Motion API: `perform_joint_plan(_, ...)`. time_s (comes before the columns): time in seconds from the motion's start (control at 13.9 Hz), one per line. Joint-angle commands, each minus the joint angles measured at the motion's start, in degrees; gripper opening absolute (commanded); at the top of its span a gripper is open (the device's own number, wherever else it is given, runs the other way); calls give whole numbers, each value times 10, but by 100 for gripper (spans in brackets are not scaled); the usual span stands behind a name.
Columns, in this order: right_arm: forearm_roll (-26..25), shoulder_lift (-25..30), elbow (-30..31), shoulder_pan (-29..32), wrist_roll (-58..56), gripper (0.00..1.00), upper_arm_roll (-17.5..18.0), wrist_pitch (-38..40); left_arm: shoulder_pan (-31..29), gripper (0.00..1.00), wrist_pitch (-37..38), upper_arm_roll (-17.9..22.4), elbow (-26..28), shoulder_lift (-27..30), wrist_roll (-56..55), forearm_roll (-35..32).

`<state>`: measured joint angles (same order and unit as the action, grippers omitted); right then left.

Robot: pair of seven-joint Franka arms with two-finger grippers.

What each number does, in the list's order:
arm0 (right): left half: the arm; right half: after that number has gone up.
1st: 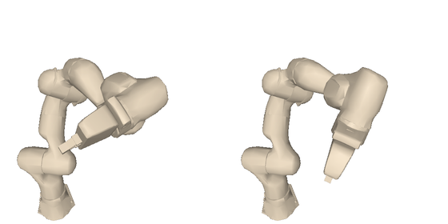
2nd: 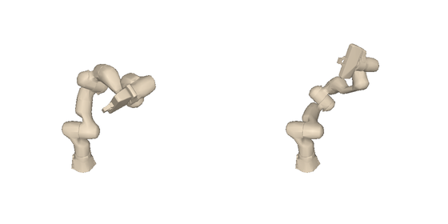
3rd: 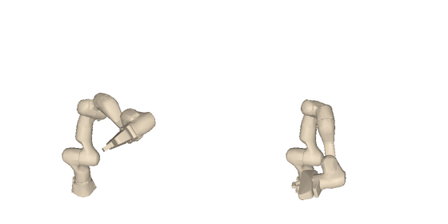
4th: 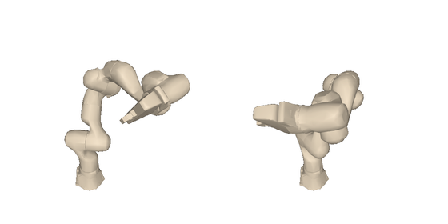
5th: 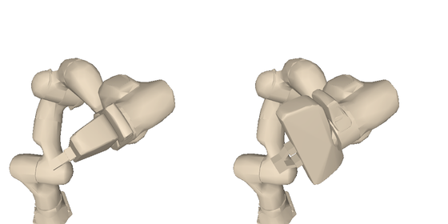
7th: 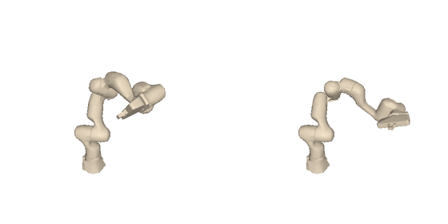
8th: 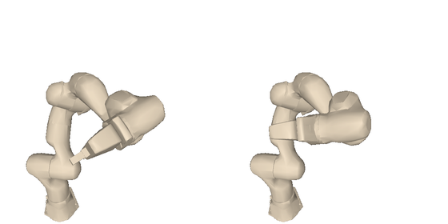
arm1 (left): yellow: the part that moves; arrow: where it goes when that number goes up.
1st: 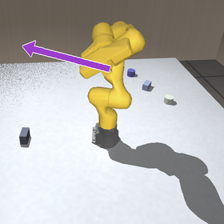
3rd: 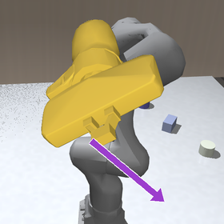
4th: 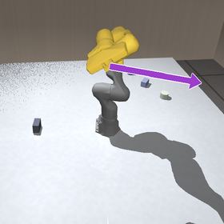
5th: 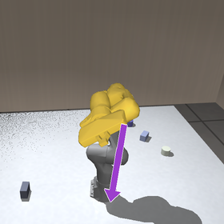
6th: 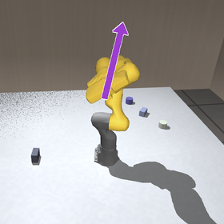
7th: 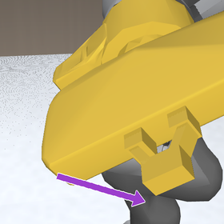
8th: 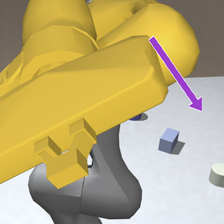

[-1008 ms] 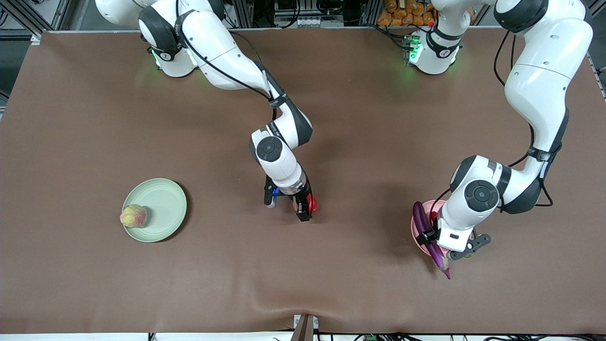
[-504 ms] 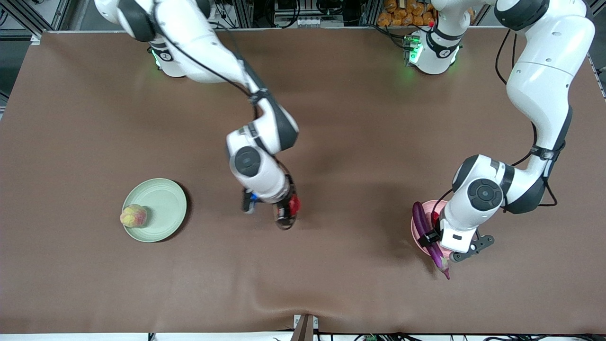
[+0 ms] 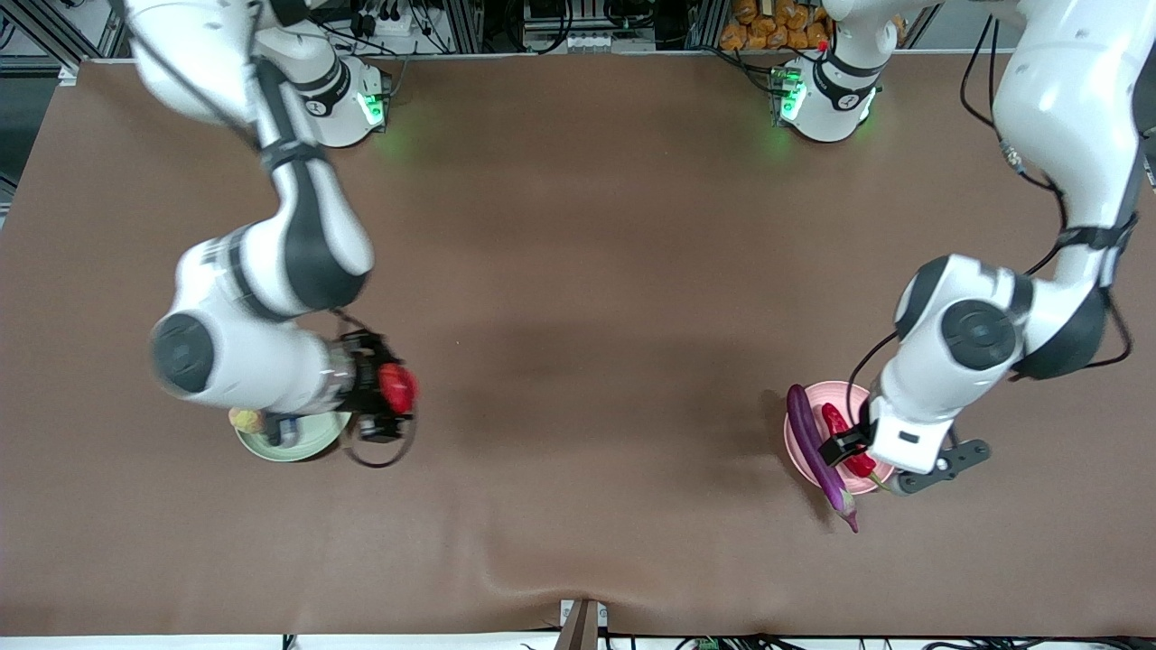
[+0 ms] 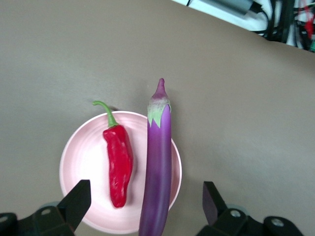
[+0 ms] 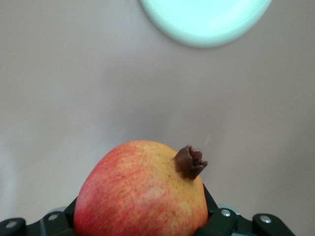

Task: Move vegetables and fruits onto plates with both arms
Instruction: 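Open the left gripper on the eggplant while the right gripper places the apple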

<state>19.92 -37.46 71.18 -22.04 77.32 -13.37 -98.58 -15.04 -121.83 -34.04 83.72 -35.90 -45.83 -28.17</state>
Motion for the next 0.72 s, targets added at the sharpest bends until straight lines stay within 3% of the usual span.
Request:
perform_joint_plan(0.0,-54,14,93,43,-144,34,-2,-18,-8,100,68,-2,-23,42,74,35)
perform_joint_plan(0.29,-53,11,179,98,-275,31,-1,-119,-28,100,125,-6,-27,102,171,64)
perform_joint_plan(0.5,-52,9,236,99,-297,35,1,-211,-40,100,167,-6,-28,146,175,124)
perform_joint_plan(0.65,-49,8,236,97,-296,45,2,-215,-45,100,200,-4,-28,177,195,129)
